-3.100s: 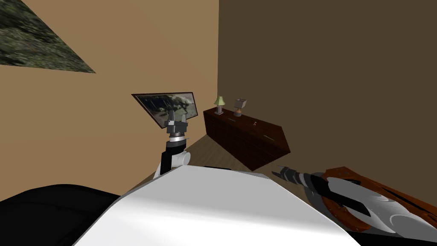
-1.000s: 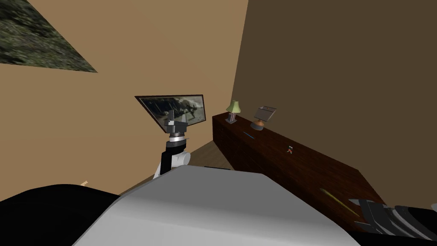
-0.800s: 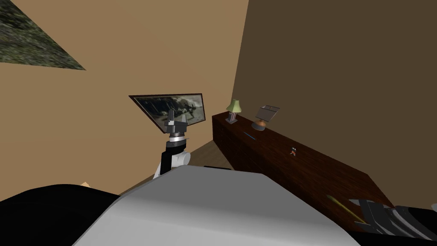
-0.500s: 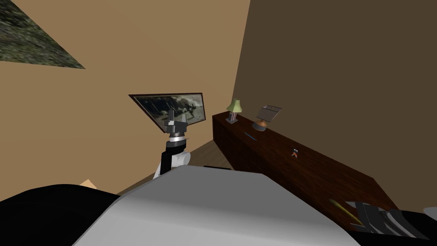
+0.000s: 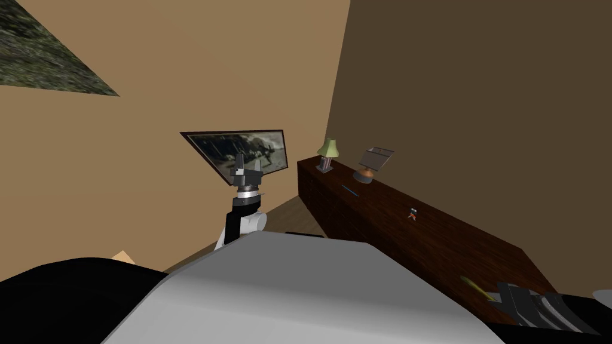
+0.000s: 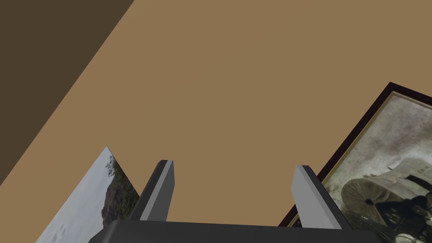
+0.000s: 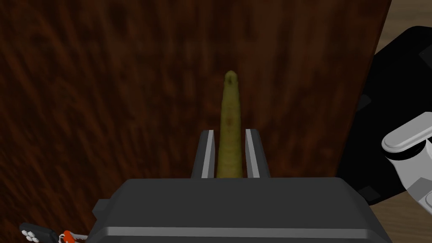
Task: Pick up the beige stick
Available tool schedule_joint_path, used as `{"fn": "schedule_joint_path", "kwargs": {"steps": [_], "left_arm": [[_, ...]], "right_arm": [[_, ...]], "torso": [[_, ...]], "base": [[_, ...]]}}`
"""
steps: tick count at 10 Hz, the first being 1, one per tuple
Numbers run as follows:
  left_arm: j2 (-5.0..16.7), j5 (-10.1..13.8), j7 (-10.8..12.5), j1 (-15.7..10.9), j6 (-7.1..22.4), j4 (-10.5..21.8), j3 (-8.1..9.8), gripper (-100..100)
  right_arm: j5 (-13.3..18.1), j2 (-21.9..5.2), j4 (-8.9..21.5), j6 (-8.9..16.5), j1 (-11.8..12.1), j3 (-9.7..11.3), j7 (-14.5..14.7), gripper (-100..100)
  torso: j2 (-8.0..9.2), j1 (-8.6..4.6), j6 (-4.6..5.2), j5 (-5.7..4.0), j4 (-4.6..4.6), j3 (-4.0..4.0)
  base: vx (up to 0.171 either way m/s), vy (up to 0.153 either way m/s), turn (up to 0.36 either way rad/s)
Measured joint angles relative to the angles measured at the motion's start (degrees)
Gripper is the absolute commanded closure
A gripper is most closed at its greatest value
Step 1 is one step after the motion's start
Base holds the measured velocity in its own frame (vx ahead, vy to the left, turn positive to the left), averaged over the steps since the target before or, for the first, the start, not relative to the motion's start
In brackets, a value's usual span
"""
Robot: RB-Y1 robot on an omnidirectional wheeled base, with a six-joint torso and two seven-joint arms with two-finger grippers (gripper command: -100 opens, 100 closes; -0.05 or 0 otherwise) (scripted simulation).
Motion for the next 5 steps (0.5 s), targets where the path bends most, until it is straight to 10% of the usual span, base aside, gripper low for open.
{"fn": "schedule_joint_path", "kwargs": {"steps": [1,2,4,5], "left_arm": [[0.0,0.0,0.0,0.0,0.0,0.0,0.0,0],[0.0,0.0,0.0,0.0,0.0,0.0,0.0,0],[0.0,0.0,0.0,0.0,0.0,0.0,0.0,0],[0.0,0.0,0.0,0.0,0.0,0.0,0.0,0]], "right_arm": [[0.0,0.0,0.0,0.0,0.0,0.0,0.0,0],[0.0,0.0,0.0,0.0,0.0,0.0,0.0,100],[-0.6,-2.7,-1.4,-0.9,0.2,-0.1,-0.6,100],[-0.6,-2.9,-1.4,-1.1,0.2,-0.1,-0.6,0]], "torso": [[0.0,0.0,0.0,0.0,0.0,0.0],[0.0,0.0,0.0,0.0,0.0,0.0],[0.03,0.22,0.02,0.09,0.01,0.02],[0.02,0.14,0.01,0.04,0.0,0.01]], "base": [[0.0,0.0,0.0],[-0.002,0.025,-0.064],[-0.004,0.032,-0.042],[0.0,0.0,0.0]]}}
